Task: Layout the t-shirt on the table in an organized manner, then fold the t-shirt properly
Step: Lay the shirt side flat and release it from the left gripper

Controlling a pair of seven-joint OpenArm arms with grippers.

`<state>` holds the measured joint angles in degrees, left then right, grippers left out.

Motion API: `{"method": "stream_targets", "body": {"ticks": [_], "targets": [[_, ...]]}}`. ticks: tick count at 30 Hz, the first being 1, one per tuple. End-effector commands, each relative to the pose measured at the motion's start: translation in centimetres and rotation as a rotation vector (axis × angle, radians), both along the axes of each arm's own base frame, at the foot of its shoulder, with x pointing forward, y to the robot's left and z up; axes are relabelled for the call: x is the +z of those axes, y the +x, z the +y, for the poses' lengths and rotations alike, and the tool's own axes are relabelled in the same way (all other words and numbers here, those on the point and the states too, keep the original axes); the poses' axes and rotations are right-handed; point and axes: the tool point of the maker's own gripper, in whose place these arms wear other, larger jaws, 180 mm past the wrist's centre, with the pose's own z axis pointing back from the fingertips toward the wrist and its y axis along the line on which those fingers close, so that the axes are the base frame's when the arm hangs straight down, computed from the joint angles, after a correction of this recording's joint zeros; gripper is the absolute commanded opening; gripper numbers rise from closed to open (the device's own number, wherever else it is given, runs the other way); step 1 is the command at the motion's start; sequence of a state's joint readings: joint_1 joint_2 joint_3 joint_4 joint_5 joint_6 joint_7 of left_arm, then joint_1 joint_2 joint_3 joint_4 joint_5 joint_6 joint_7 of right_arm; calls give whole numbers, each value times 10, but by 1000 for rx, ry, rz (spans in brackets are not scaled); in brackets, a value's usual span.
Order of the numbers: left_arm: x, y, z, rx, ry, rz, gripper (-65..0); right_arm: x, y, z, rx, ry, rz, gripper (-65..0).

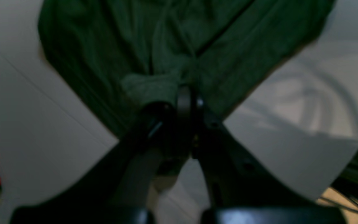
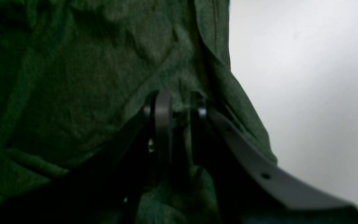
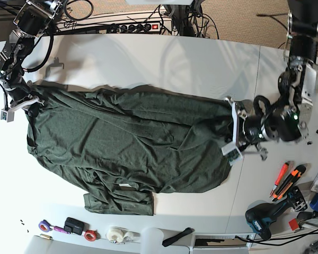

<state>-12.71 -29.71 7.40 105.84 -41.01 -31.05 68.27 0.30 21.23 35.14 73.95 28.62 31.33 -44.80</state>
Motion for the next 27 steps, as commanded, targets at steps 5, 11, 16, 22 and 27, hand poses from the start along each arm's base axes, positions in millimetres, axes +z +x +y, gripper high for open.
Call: {"method": "stream_targets", "body": {"ticks": [5,11,16,22,27], "targets": [[1,8,15,40,66,-55,-558,21,10,-8,10,-30,-56,-540],[4,30,40,204,136,-132,-306,19,8,-7,12,-28,-42,-540],[6,34,46,222,160,-155,-289,19,8,-8,12,-27,-38,-540],[16,40,60,256,144,-185,-290,39,11,-9,98,-37,-83,-540],[55,43,103,285,72,-228,-355,81,0,-25,110,23,-138,-540]]}}
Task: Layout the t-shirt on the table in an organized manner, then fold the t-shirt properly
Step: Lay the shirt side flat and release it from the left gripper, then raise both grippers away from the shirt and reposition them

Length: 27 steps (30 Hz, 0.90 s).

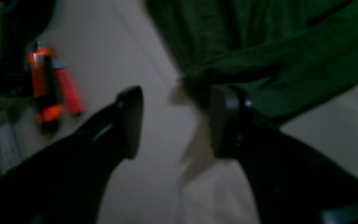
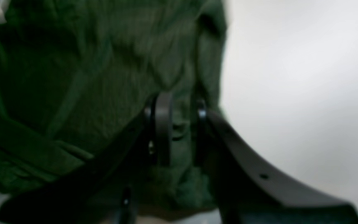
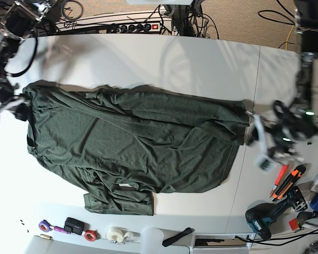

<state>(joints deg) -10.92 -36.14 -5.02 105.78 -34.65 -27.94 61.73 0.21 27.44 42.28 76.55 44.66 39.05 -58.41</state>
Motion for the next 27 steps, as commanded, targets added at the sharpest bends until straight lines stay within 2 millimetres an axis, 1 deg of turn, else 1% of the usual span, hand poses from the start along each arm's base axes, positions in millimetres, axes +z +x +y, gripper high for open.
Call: {"method": "stream_targets", "body": {"ticks": [1,3,5,6,8,11,13,16,18,19,22,23,25,27], "targets": [[31,6,12,-5,-32,-71,-357,33,5,-8,13,-32,-79,-540],[55,-1,21,-44,-109,-89,-357,51,-4,-8,31,-53,-93,-540],[74,-14,26,-97,-178,-95,-357,66,-13,-3,68,-141,-90,-540],[79,-21,27,-126,-206,-92,-357,73,-17,3,94,-194,-84,-540],[80,-37,31,-147,-246,-53,-357,85,-26,17,148,-316,-64,-540],[64,-57,37,-133,-282,18,-357,102,-41,32,205,-528,-26,-540],[49,-68,42,-110,-284,66,-357,112,-48,38,234,-656,-8,-540],[24,-86,48,-76,-262,147,-357,118,-59,35,263,-808,44,-540],[7,-100,52,-58,-244,207,-356,112,-67,26,273,-865,104,-538],[-1,-107,53,-52,-241,235,-356,107,-72,20,276,-890,137,-519],[-19,-126,53,-43,-240,307,-356,93,-83,-3,274,-937,211,-397],[-24,-132,53,-41,-240,328,-356,88,-87,-12,269,-948,236,-378],[-32,-143,53,-37,-241,367,-356,78,-93,-30,251,-947,280,-374],[-41,-156,52,-32,-243,409,-354,71,-94,-39,242,-916,279,-374]]}}
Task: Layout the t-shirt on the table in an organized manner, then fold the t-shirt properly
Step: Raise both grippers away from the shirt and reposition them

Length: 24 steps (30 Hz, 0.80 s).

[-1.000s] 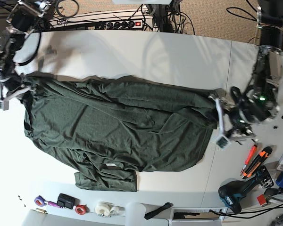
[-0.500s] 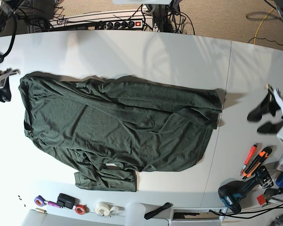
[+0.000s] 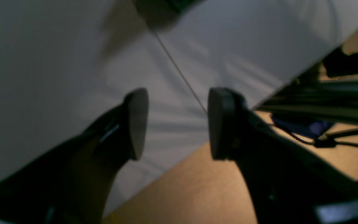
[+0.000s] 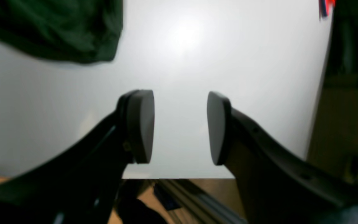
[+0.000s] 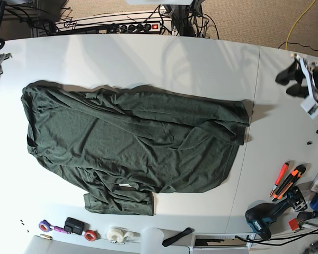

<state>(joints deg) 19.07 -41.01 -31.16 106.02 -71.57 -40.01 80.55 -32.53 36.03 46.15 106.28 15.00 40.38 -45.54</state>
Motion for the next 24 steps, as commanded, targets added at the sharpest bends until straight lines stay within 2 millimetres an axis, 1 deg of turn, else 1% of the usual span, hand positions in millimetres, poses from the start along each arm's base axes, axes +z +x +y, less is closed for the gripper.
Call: {"method": "stream_targets", "body": {"ticks": [1,3,5,8,9,11,13,14,16,18,19,21,22,24], "targets": [[5,-2,1,-10,0,-6,-354,14,10,-3,27,-19,-44,-374],[-2,-15,0,-11,-3,34,-354,13,11,-5,28,-7,-56,-374],[-5,-23,-4,-11,-33,53,-354,11,12,-2,32,6,-58,-374],[-1,-23,-23,15,-155,22,-354,2,10,14,12,158,-58,-374],[-1,-21,-30,34,-189,6,-354,1,10,11,-60,222,-88,-374],[-7,-22,-42,68,-241,-2,-354,-10,2,-4,-253,317,-146,-374],[-12,-24,-54,97,-293,0,-354,-36,-12,-18,-422,398,-171,-374],[-14,-25,-58,110,-313,2,-354,-51,-18,-20,-475,453,-177,-374],[-19,-27,-64,132,-336,10,-354,-81,-24,-17,-568,595,-199,-374],[-26,-27,-63,152,-321,13,-354,-98,-21,-9,-613,760,-238,-374],[-29,-27,-62,160,-315,14,-354,-101,-15,-4,-624,848,-269,-374],[-32,-27,-60,170,-303,16,-354,-98,-4,4,-610,997,-324,-374],[-33,-27,-58,172,-295,17,-354,-94,1,6,-604,1051,-347,-374],[-34,-27,-58,172,-290,19,-354,-86,9,6,-578,1082,-379,-374]]}}
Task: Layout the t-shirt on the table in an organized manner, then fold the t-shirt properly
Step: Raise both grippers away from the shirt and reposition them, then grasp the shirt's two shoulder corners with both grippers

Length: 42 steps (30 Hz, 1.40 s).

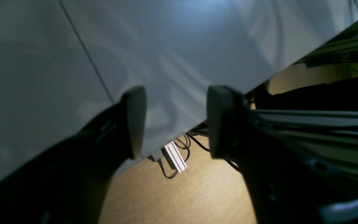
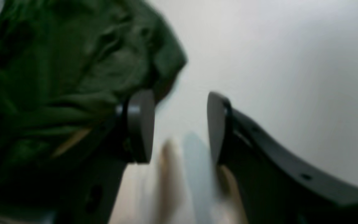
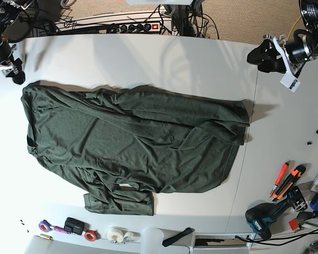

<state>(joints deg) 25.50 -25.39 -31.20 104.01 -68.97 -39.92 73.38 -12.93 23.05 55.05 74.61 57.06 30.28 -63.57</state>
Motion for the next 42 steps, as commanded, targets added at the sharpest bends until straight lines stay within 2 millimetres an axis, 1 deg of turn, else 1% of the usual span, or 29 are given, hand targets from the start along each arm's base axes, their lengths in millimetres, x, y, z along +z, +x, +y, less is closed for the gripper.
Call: {"method": "stream_targets", "body": {"ticks": [1,3,7,11,13,18,20,23,29,31,32,33,35,36,38,42], "targets": [[9,6,2,2,-5,-35,-354,21,9,-9,8,-34,-61,-374],[9,6,2,2,-5,-34,-354,26,14,-8,5,-23,-91,-374],[9,6,2,2,-6,-35,-354,27,17,-7,-8,-11,-114,-374],[9,6,2,2,-6,-35,-354,18,18,-11,-75,-9,-96,-374],[9,6,2,2,-6,-35,-354,17,22,-10,-103,5,-116,-374],[8,5,2,2,-6,-33,-354,11,40,2,-128,43,-140,-374],[8,4,2,2,-7,-31,-354,7,44,5,-140,53,-130,-374],[8,4,2,2,-5,-28,-354,1,44,10,-147,65,-119,-374],[8,4,2,2,-6,-29,-354,-15,35,13,-174,73,-59,-374],[8,4,2,2,-7,-30,-354,-17,34,15,-175,75,-56,-375],[8,4,2,3,-8,-31,-354,-17,35,15,-174,76,-57,-385],[9,5,2,3,-11,-33,-354,-16,35,16,-161,68,-61,-441],[13,10,1,22,-27,-63,-354,-15,36,18,-138,57,-69,-614],[16,15,1,38,-35,-87,-354,-15,36,18,-135,56,-70,-650],[19,27,7,77,-11,-139,-352,-15,37,18,-136,55,-71,-650],[22,68,31,240,81,-188,-317,-15,37,18,-135,55,-70,-650]]}}
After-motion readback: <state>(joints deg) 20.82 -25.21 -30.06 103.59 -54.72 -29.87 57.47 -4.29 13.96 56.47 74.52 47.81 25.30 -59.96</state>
